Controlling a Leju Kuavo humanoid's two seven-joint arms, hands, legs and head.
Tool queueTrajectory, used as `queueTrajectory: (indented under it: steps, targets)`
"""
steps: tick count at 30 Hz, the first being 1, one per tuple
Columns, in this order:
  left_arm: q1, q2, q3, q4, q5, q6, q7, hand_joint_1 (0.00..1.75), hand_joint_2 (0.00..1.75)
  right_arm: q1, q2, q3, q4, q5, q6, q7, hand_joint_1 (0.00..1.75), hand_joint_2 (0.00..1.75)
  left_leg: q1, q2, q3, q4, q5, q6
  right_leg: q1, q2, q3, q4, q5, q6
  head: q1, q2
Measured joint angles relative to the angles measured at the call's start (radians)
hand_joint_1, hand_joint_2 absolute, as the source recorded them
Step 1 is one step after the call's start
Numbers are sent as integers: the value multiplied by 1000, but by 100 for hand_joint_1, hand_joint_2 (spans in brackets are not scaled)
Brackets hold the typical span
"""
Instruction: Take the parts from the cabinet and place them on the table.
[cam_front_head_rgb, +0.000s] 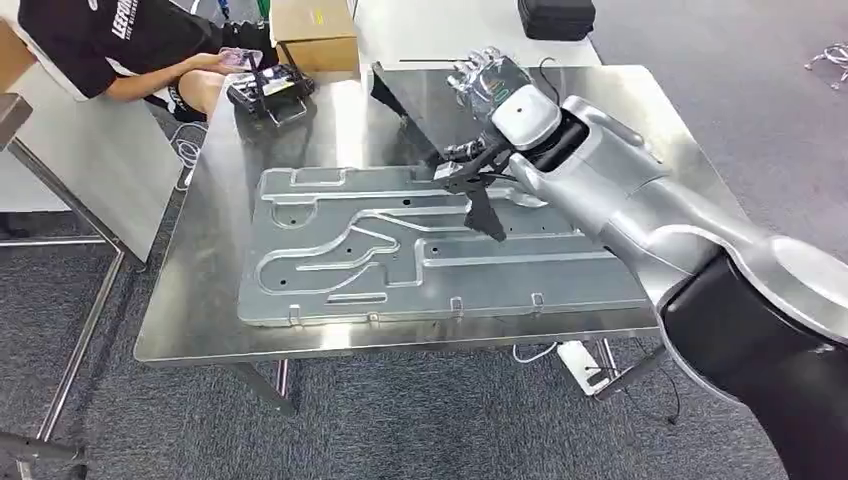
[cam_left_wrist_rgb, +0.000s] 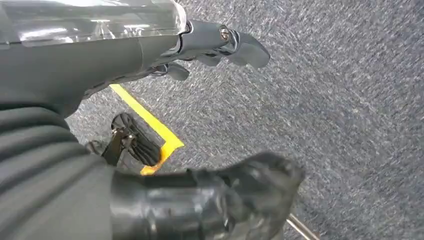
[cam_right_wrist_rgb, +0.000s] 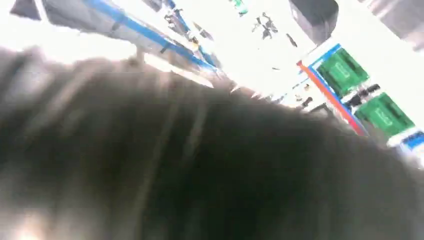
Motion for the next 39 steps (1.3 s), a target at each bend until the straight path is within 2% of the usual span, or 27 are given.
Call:
queueTrajectory:
  steps: [1, 2, 4, 5, 6, 9, 10, 11, 12, 14, 15, 16, 17, 20, 21, 22, 25, 26, 27, 29, 30, 31, 32, 33, 35, 36, 39]
  targets:
    - [1, 0, 0, 0, 0, 0, -1, 0, 0, 2, -3, 0, 0, 0, 0, 0, 0, 0, -1, -1, 1, 0, 0, 0, 0, 0, -10, 13, 10, -1, 0, 0]
    - [2, 0, 0, 0, 0, 0, -1, 0, 0, 2, -5, 0, 0, 0, 0, 0, 0, 0, -2, -2, 3, 0, -1, 0, 1, 0, 6, -24, 41, -5, 0, 0]
    - [2, 0, 0, 0, 0, 0, -2, 0, 0, -2, -6, -3, 0, -1, -1, 0, 0, 0, -7, -4, 9, 0, -3, 0, 6, 1, 94, -208, 138, -22, 0, 0]
    - [2, -2, 0, 0, 0, 0, -2, 0, 0, -5, -6, -5, 0, -1, -1, 0, 0, 0, -5, -3, 10, 0, -5, 0, 12, 1, 129, -294, 159, -36, 0, 0]
    - [0, -4, 0, 0, 1, 0, -3, 0, 0, -6, -6, -7, 0, -1, -2, 0, 0, 0, -8, -3, 6, -2, -3, -2, 15, 0, 139, -301, 148, -40, -1, 0]
    - [2, -7, 0, 0, 1, 0, -5, 0, 0, -7, -6, -8, 0, -1, -2, 0, 0, 0, -4, -2, 4, -7, 2, -14, 21, 1, 140, -315, 154, -42, 0, 0]
    - [0, -7, 0, -1, 2, 0, -5, 0, 0, -8, -6, -9, 0, -1, -2, 0, 0, 0, -9, -2, 6, -10, 1, -20, 10, 0, 148, -332, 162, -49, 0, 0]
    - [0, -7, 0, -2, 2, 0, -6, 0, 0, -8, -5, -10, 0, -1, -2, 0, 0, 0, -4, 0, 1, 4, -11, -22, 7, -5, 158, -345, 168, -48, 0, 0]
    - [0, -4, 0, -3, 2, 1, -8, 0, 0, -12, -6, -10, 1, -1, -2, 0, 0, 0, -4, -1, -16, 45, -41, -25, 6, -5, 160, -348, 169, -54, 0, 0]
    - [1, -1, 0, -3, 2, 2, -8, 0, 0, -11, -5, -10, 2, -1, -2, 0, 0, 0, -2, -1, -86, 200, -114, -33, 5, -5, 159, -348, 169, -55, 0, 0]
    - [2, -1, 0, -3, 2, 2, -8, 0, 0, -8, -5, -10, 2, -2, -2, 0, 0, 0, -1, -1, -122, 269, -136, -38, 5, -4, 159, -347, 169, -55, 0, 0]
    - [3, -2, 0, -3, 2, 2, -8, 0, 0, -5, -6, -10, 3, -2, -2, 0, 0, 0, 1, -1, -138, 298, -135, -41, 4, -4, 159, -345, 168, -55, 0, 0]
    - [3, -2, 0, -3, 2, 2, -9, 0, 0, -3, -6, -10, 4, -1, -3, 0, 0, 0, 3, 0, -131, 274, -107, -44, 2, -3, 159, -343, 166, -54, 0, 0]
    - [3, 2, 0, -3, 3, 2, -12, 0, 0, -6, -6, -10, 5, 0, -4, 0, 0, 0, 13, 4, -15, 36, 13, -54, -4, -3, 158, -316, 147, -37, 0, 0]
    - [1, 0, 0, -3, 4, 2, -13, 0, 0, -10, -6, -10, 5, 1, -4, 0, 0, 0, 6, 3, 0, 20, -13, -53, 3, -2, 149, -305, 141, -29, -1, 0]
    - [2, 2, 0, -3, 6, 2, -13, 0, 0, -14, -6, -10, 5, 2, -4, 0, 0, 0, 5, -1, -7, 20, -6, -38, 3, -1, 143, -298, 143, -26, 1, 0]
    - [5, -2, 0, -3, 10, 2, -16, 0, 0, -22, -6, -10, 3, 8, 8, 1, 0, 0, 4, -1, -13, 23, 0, -27, 4, 0, 139, -298, 148, -16, 0, 0]
    - [5, -1, 0, -3, 11, 1, -18, 0, 0, -26, -7, -10, 3, 10, 16, 2, 0, 0, 9, 2, -14, 16, 5, -17, 0, -1, 136, -288, 133, -11, 0, 0]
    - [4, -1, 0, -3, 13, -1, -19, 0, 0, -32, -7, -10, -1, 11, 22, 2, 0, 0, 7, 1, -16, 14, 9, -10, -2, -2, 126, -256, 96, -6, 1, 0]
    - [6, -1, 0, -3, 18, -3, -21, 0, 0, -46, -7, -11, -5, 12, 29, 5, 0, 0, 4, 2, -26, 14, 16, 0, -3, -2, 71, -101, 1, 1, 0, 0]
    - [7, -1, 0, -3, 18, -4, -21, 0, 0, -47, -8, -11, -5, 12, 33, 6, 0, 0, 2, 2, -30, 14, 18, 4, -3, -2, 46, -32, -30, 2, 0, 0]
    - [8, -1, 0, -3, 18, -4, -22, 0, 0, -47, -11, -10, -5, 12, 34, 7, 0, 0, 1, 2, -34, 14, 22, 6, -2, -2, 35, 7, -38, 1, 0, 0]
    - [9, -1, 0, -3, 18, -4, -23, 0, 0, -46, -11, -10, -5, 12, 34, 8, 0, 0, -1, 1, -38, 14, 26, 6, -2, -2, 46, -1, -22, -2, 1, 0]
    - [9, -1, 0, -3, 18, -4, -23, 0, 0, -48, -11, -11, -6, 12, 34, 8, 0, 0, -4, 0, -43, 15, 30, 6, -1, -2, 79, -55, 10, -8, 0, 0]
    - [9, -1, 0, -3, 18, -4, -23, 0, 0, -56, -11, -11, -10, 12, 33, 9, 0, 0, -9, -1, -47, 15, 37, 4, 8, -1, 186, -236, 81, -30, 0, 0]
    - [9, -3, 0, -3, 18, -4, -23, 0, 0, -61, -11, -11, -15, 12, 33, 9, 0, 0, -7, 0, -50, 14, 43, 2, 13, 0, 220, -307, 67, -45, 0, 0]
    - [8, -3, 0, -3, 19, -5, -26, 0, 0, -70, -11, -11, -19, 16, 34, 10, 0, 0, -1, 0, -51, 1, 65, -17, 24, -2, 213, -315, 95, -46, 1, 0]
